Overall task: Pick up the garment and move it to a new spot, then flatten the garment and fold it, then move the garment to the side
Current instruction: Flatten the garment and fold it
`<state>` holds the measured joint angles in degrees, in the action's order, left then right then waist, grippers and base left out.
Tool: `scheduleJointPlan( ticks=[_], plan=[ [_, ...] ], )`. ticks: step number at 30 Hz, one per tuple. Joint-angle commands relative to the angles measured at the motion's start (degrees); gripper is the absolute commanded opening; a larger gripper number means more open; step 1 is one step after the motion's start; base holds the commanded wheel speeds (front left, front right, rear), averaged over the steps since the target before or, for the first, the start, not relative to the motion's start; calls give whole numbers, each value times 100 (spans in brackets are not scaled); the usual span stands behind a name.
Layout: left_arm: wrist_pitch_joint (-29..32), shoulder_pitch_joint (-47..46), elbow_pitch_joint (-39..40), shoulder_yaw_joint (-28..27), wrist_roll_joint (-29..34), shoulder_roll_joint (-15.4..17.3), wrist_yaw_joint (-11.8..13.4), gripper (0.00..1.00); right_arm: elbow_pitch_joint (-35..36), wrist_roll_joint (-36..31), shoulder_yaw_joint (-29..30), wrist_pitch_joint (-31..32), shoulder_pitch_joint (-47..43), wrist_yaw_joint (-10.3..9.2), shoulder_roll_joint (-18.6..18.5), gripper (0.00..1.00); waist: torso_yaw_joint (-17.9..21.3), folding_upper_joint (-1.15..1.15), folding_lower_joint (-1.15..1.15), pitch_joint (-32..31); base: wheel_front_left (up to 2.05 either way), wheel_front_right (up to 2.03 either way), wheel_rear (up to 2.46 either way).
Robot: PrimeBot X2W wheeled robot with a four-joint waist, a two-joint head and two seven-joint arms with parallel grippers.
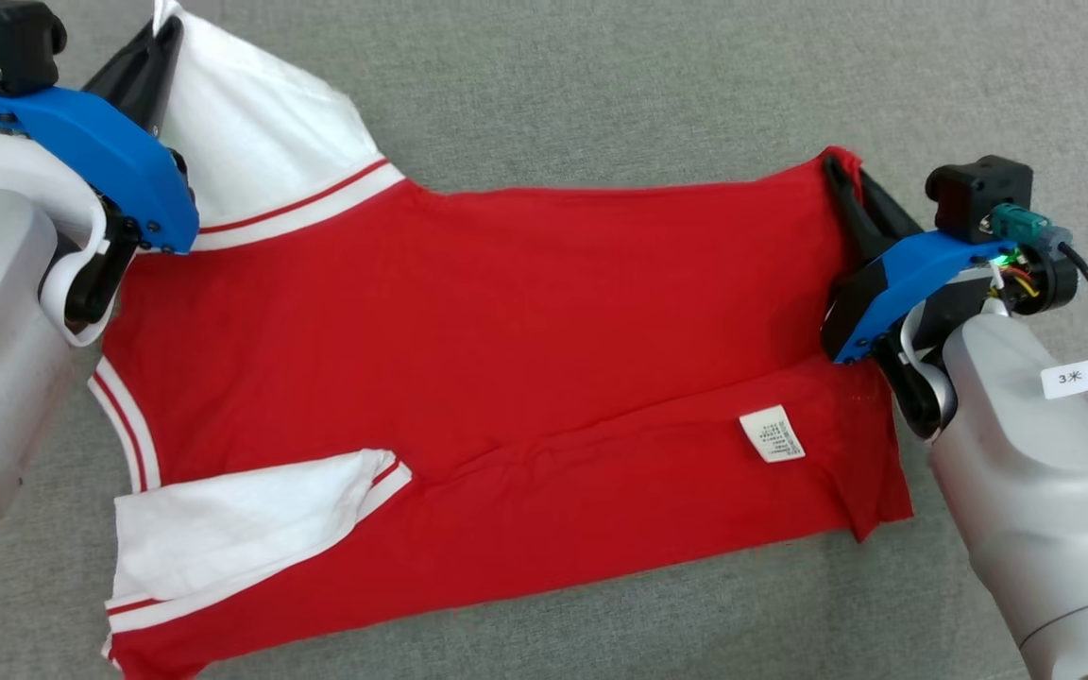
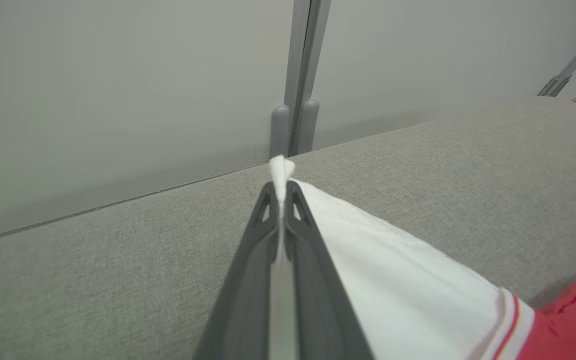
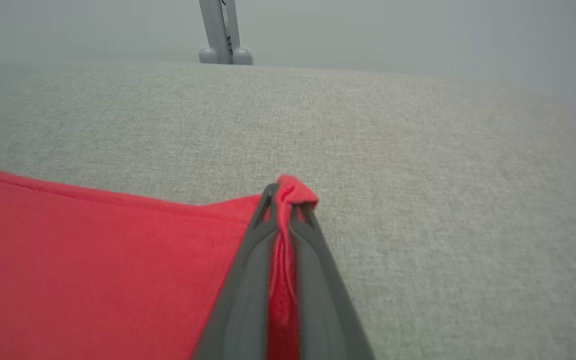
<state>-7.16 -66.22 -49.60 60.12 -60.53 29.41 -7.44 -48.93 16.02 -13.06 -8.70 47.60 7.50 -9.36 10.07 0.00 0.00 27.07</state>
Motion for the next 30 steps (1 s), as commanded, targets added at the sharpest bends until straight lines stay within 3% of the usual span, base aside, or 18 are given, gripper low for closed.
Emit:
scheduleJointPlan(
  ticks=[1, 8, 17, 30],
  plan=[
    [-212, -115, 7, 22, -36, -19, -5, 0, -127, -112, 29, -141, 170, -1, -42, 0, -62, 0, 0, -49, 0, 0, 0],
    [-636, 184, 517, 192, -162, -46, -5, 0, -512, -193, 40, -435, 194, -1, -68, 0, -311, 0, 0, -255, 0, 0, 0],
    [-806, 917, 1674, -81, -53, 277, 7, 0, -616, -179, 110, -633, -159, -1, -182, 0, -561, 0, 0, -486, 0, 0, 0],
    [-808, 3141, 3988, -1097, 653, 518, 782, 0, 167, -290, 595, -654, -1019, -1, -309, 0, -910, 0, 0, -778, 0, 0, 0]
  ],
)
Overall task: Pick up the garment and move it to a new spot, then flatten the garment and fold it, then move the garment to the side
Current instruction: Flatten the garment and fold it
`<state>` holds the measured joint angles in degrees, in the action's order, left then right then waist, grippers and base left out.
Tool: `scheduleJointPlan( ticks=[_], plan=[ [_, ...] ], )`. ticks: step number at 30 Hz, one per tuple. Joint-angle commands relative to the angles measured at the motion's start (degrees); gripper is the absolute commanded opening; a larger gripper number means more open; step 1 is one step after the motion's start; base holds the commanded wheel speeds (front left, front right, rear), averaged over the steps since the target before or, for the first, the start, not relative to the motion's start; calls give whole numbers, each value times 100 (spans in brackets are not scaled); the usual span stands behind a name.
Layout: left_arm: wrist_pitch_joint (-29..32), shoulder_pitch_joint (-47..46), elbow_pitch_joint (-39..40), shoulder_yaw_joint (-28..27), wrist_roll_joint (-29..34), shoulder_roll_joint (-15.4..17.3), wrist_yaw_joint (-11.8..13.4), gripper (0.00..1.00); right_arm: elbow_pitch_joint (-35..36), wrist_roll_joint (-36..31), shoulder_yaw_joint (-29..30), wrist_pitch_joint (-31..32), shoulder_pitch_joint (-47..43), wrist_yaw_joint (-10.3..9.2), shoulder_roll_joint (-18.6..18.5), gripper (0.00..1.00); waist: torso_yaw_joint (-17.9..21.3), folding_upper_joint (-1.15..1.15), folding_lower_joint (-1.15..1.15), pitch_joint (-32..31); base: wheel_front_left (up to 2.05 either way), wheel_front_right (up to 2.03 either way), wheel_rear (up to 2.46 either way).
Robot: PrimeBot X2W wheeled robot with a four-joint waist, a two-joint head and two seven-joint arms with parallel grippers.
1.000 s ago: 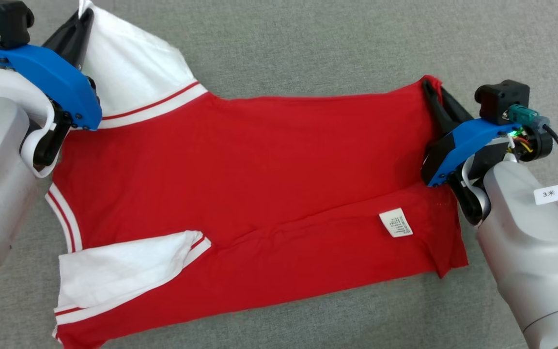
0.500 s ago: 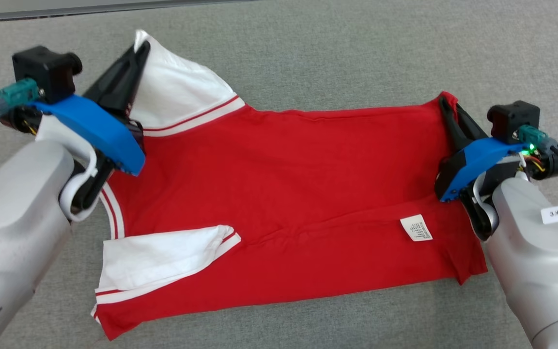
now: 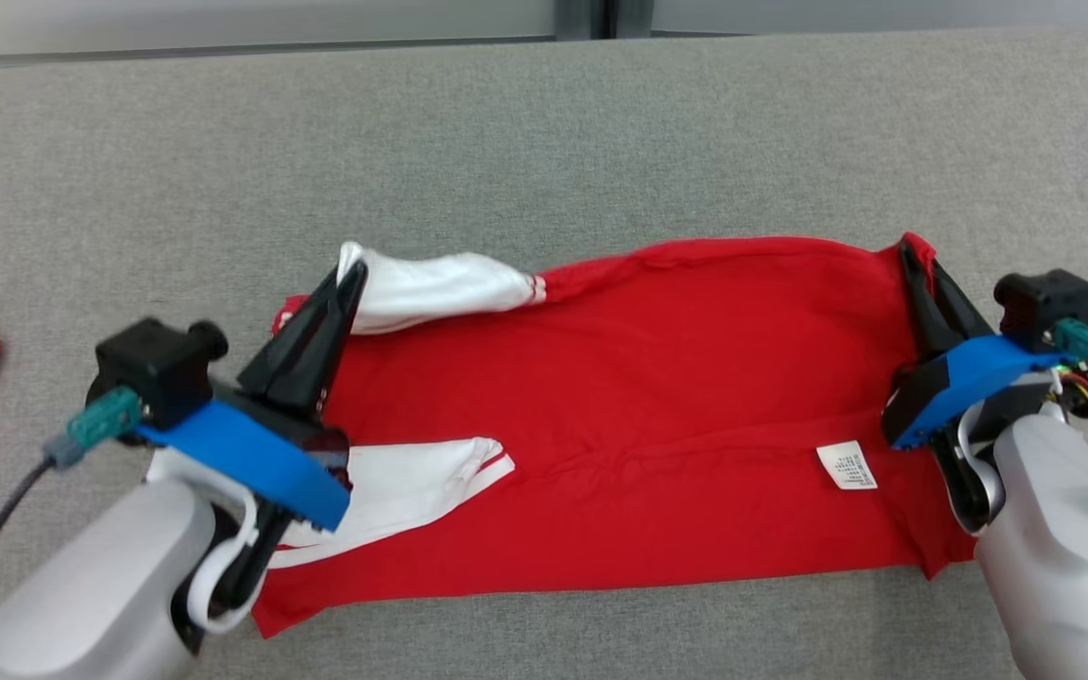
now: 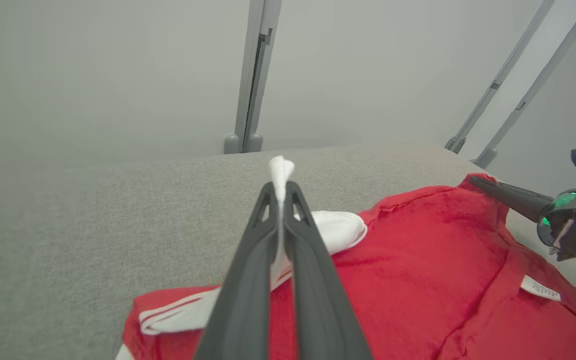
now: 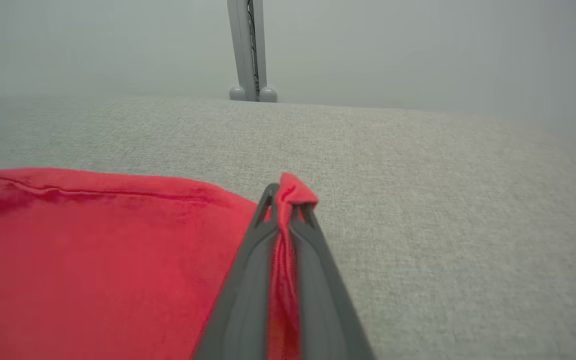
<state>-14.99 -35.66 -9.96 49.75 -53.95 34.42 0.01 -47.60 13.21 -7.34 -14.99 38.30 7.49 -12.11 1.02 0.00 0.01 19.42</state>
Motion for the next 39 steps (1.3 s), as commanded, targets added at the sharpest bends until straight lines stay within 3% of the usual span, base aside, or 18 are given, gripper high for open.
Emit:
scheduleJointPlan(
  ticks=[1, 9, 17, 18, 19, 20, 24, 29, 34, 39],
  plan=[
    [-25, 267, 126, -149, -9, 5, 98, 0, 124, -40, 65, -23, -195, 1, -27, 0, -17, 0, -1, -39, 0, 0, 0],
    [-25, 1518, 414, -700, 141, -241, 257, 0, 1013, -104, 391, -22, -1087, 1, -33, 0, -133, 0, -1, -261, 0, 0, 0],
    [-26, 2233, 247, -1097, 358, -595, 94, 0, 1750, 3, 634, -24, -1893, 1, 8, 0, -230, 0, -1, -402, 0, 0, 0],
    [-26, 2257, 185, -1146, 432, -626, 104, 0, 1839, 3, 680, -23, -1993, 1, 24, 40, -237, 0, -1, -407, 0, 0, 0],
    [-27, 2262, 163, -1242, 502, -684, 129, 39, 1944, 33, 750, -23, -2080, 1, 60, 90, -241, 0, -1, -409, 0, 0, 0],
    [-26, 2302, 149, -1373, 534, -774, 132, 100, 2065, 49, 795, -24, -2165, 1, 84, 100, -244, 0, -1, -412, 0, 0, 0],
    [-26, 2532, 200, -2087, 1042, -1084, 147, 100, 2623, 57, 1035, -23, -2507, 1, 170, 100, -239, 0, -1, -452, 0, 0, 0],
    [-26, 2965, 427, -3392, 1895, -1633, 47, 100, 3233, 51, 1208, -23, -2768, 1, 178, 100, -187, 0, -1, -550, 0, 0, 0],
    [-26, 3226, 649, -4610, 2865, -2254, -204, 100, 2926, 12, 1260, -23, -2643, 1, 141, 100, -187, 0, -1, -640, 0, 0, 0],
    [-26, 3348, 771, -5368, 3607, -2770, -460, 100, 2130, -34, 1173, -22, -2533, 1, 155, 100, -272, 0, -1, -673, 0, 0, 0]
  ],
)
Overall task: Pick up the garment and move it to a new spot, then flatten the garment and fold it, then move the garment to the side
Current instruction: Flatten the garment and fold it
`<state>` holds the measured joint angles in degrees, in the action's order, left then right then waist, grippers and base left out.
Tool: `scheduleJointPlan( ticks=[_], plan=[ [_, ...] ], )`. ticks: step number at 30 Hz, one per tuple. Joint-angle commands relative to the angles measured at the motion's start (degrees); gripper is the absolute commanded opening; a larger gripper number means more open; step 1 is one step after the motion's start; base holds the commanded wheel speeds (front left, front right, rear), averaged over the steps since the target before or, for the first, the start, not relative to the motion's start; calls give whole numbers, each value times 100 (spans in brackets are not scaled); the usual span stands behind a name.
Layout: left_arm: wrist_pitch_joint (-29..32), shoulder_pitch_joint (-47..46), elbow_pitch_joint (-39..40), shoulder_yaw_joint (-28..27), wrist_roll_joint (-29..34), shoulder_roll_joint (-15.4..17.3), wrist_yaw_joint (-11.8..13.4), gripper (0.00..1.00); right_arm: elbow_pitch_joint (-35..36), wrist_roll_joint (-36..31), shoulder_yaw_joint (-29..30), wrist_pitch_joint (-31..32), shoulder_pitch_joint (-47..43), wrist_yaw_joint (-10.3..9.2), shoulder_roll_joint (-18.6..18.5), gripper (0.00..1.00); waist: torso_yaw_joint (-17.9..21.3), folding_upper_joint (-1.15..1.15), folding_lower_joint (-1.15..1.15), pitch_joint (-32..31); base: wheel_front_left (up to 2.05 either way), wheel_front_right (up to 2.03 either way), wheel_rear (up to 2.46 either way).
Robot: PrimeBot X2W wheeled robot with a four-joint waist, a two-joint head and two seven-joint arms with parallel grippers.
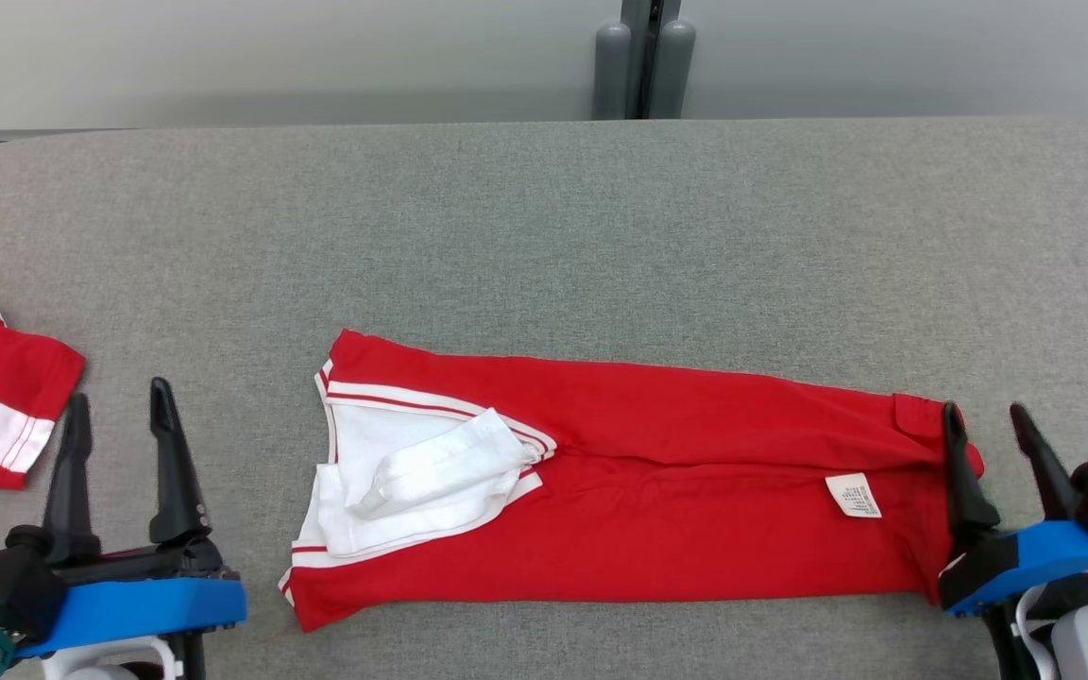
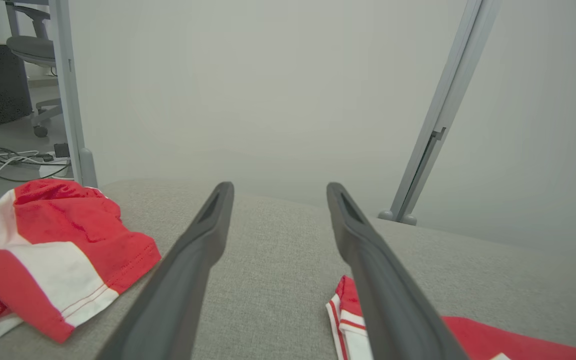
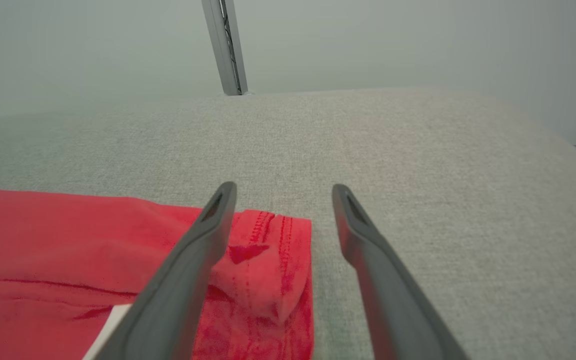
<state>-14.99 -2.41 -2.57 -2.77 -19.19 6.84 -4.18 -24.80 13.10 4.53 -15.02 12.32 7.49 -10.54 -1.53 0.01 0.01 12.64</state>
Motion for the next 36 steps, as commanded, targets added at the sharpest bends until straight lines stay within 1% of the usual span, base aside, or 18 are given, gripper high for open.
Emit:
scheduleJointPlan(
  ticks=[1, 5, 9, 16, 17, 18, 19, 20, 23, 26, 31, 36],
  plan=[
    [-26, 50, 17, -211, 280, -64, -79, 100, -292, -42, -33, -21, 96, 1, 14, 100, -26, -1, -1, 7, 0, 0, 0],
    [-26, 107, -19, -523, 764, -237, -146, 100, -871, -38, -26, -20, 240, 1, 100, 100, -57, -1, -1, 31, 0, 0, 0],
    [-26, 111, -70, -727, 1031, -320, -193, 100, -1351, -50, -80, -19, 374, 1, 185, 100, -74, -1, -1, 67, 0, 0, 0],
    [-26, 65, -221, -780, 1377, -380, -241, 100, -2128, 11, -143, 8, 532, 1, 277, 100, -131, -1, -1, 74, 0, 0, 0],
    [-26, 57, -237, -783, 1389, -384, -247, 100, -2207, 39, -161, 24, 534, 1, 285, 89, -134, -1, -1, 69, 0, 0, 0],
    [-26, 51, -251, -787, 1414, -386, -248, 100, -2279, 67, -185, 29, 526, 1, 284, 45, -135, -1, -1, 61, 0, 0, 0],
    [-26, 59, -288, -789, 1441, -387, -246, 100, -2354, 95, -218, 32, 526, 1, 285, 21, -133, -1, -1, 51, 0, 0, 0],
    [-26, 63, -320, -796, 1445, -390, -250, 100, -2408, 130, -247, 34, 534, 1, 295, 0, -125, -1, -1, 41, 0, 0, 0],
    [-26, 67, -394, -807, 1489, -389, -262, 100, -2483, 170, -298, 34, 558, 0, 288, 0, -100, -1, -1, 16, 0, 0, 0],
    [-26, 63, -458, -820, 1525, -393, -279, 100, -2486, 242, -314, 30, 666, -5, 172, 0, -56, -1, -1, -20, 0, 0, 0],
    [-26, 50, -506, -747, 1593, -395, -290, 100, -2221, 314, -48, -12, 805, -5, -205, 0, -6, -1, -1, -86, 0, 0, 0],
    [-26, 78, -460, -699, 1595, -395, -255, 100, -2180, 248, 263, -12, 854, -3, -659, 0, 43, -1, -1, -142, 0, 0, 0]
  ],
)
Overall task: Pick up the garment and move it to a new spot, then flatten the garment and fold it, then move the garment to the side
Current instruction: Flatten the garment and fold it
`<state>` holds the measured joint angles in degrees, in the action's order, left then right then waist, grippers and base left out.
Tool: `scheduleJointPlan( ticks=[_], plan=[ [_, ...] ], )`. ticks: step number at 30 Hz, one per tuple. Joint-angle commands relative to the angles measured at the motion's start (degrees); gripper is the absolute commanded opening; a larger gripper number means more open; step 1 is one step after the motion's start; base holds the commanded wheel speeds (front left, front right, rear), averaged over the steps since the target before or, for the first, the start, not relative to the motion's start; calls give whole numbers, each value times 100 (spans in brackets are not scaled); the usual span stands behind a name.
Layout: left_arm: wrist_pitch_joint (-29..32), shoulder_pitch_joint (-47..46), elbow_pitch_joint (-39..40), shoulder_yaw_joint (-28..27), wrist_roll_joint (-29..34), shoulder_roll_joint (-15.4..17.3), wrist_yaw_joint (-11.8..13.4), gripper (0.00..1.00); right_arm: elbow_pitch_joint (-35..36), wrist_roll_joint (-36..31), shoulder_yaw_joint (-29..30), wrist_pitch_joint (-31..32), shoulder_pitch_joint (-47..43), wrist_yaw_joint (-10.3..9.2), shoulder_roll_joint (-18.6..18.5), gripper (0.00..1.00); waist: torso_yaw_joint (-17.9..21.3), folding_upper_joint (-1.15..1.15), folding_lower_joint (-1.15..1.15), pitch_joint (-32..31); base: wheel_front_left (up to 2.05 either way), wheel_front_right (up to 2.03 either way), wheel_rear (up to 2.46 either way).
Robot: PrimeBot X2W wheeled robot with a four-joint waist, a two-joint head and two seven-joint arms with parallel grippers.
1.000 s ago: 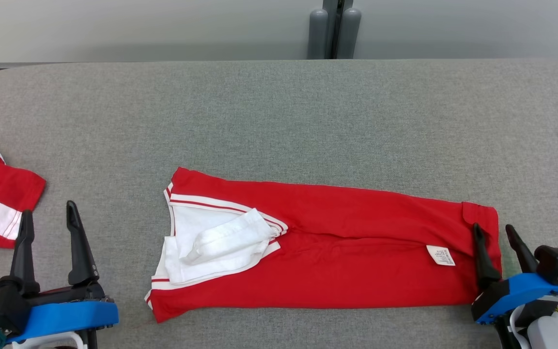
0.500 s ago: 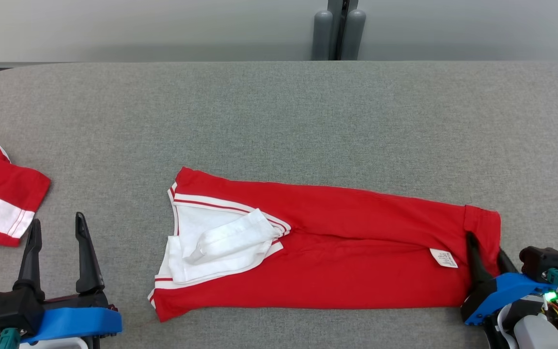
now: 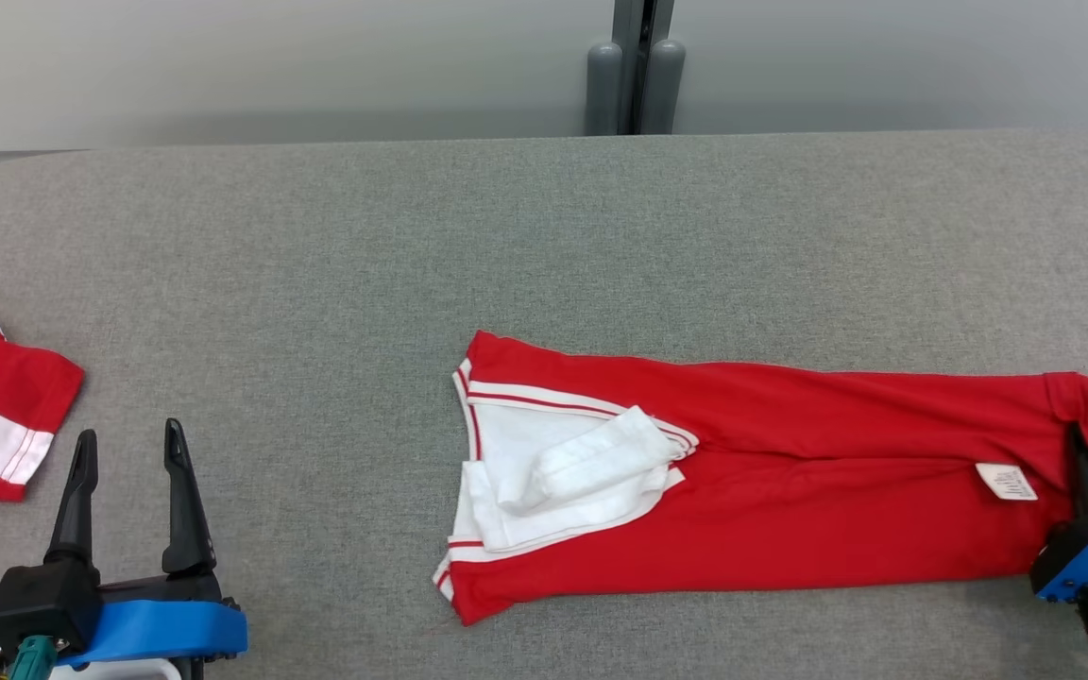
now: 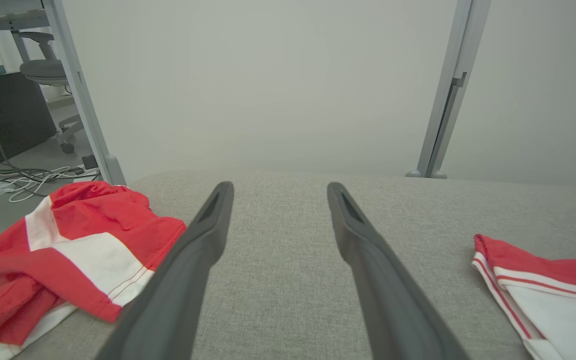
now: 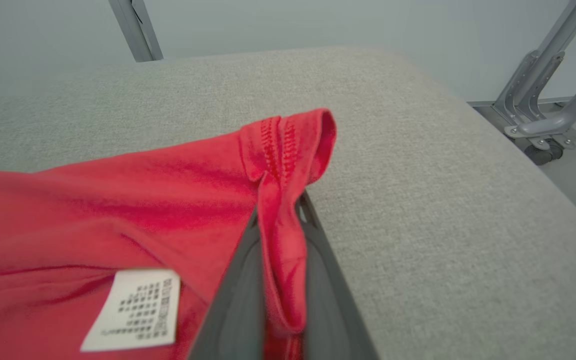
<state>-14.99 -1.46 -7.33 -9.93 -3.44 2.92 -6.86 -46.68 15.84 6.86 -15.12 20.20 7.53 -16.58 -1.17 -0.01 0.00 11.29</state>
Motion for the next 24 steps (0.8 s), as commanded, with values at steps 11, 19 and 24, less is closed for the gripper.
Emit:
scheduleJointPlan(
  ticks=[11, 19, 24],
  plan=[
    [-26, 8, 93, -1, 0, -3, 23, 100, 664, -189, -415, -2, 197, -4, 107, 0, 102, 1, 0, -60, 0, 0, 0],
    [-26, 26, 124, 21, -46, -3, 25, 100, 1697, -81, -1516, 177, 36, -4, 602, 0, 109, 1, 0, -45, 0, 0, 0],
    [-26, -37, 116, 59, -65, -3, 48, 100, 2174, 7, -2159, 330, 41, -4, 913, 0, 55, 1, 0, -9, 0, 0, 0]
  ],
)
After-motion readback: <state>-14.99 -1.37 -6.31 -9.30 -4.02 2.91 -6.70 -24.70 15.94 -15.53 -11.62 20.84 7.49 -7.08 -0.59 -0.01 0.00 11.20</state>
